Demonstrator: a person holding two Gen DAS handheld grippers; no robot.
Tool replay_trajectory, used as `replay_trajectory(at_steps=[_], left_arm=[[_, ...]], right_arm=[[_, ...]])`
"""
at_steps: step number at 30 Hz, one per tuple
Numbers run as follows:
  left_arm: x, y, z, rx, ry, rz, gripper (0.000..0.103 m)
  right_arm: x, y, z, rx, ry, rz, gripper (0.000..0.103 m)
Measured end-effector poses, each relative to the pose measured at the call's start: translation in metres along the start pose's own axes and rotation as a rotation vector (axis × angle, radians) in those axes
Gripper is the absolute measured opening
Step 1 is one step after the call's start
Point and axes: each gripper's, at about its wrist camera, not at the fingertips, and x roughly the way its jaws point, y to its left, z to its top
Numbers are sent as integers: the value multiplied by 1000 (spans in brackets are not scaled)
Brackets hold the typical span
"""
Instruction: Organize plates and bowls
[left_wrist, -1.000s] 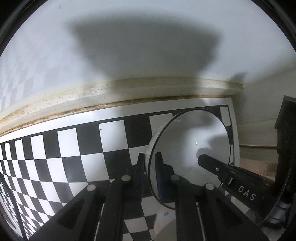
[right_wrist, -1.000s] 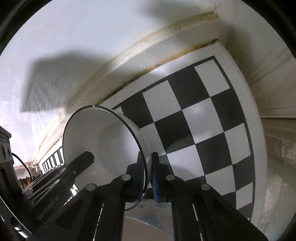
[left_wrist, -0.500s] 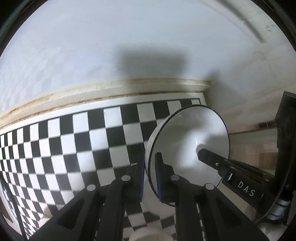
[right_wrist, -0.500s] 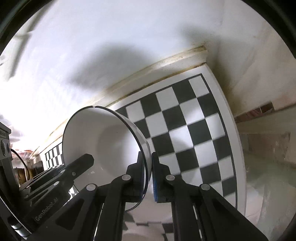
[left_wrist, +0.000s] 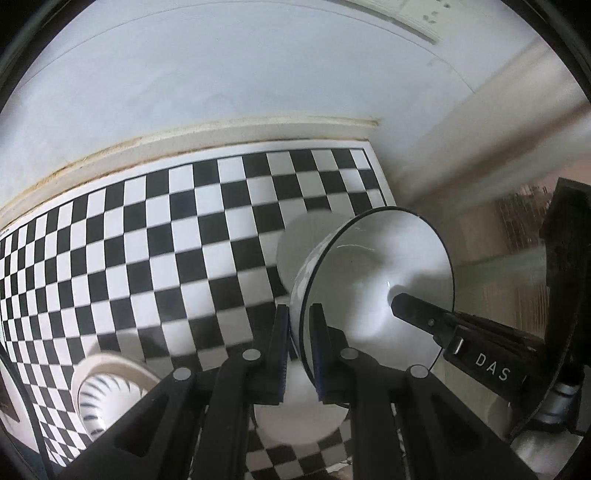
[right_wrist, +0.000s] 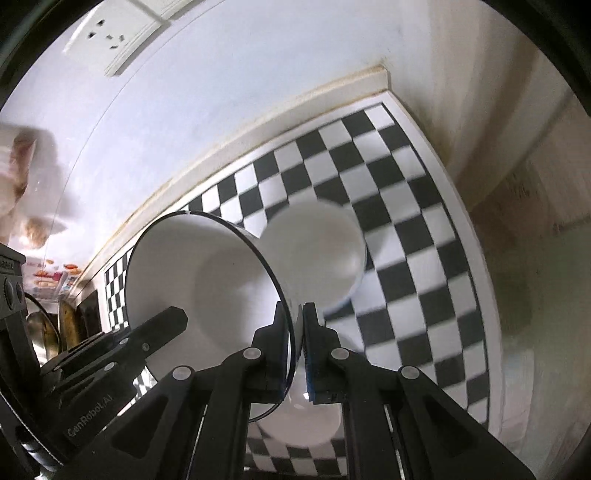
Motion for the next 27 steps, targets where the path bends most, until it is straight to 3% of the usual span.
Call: replay_trajectory(at_steps=[14,27], left_arm=[[6,2,-77,23,64,18,9],[66,16,-103,4,203,76,9]], right_arm=[[4,-9,-89,-1,42,-9,9],[67,-25,-114,-7,164,-63,9]])
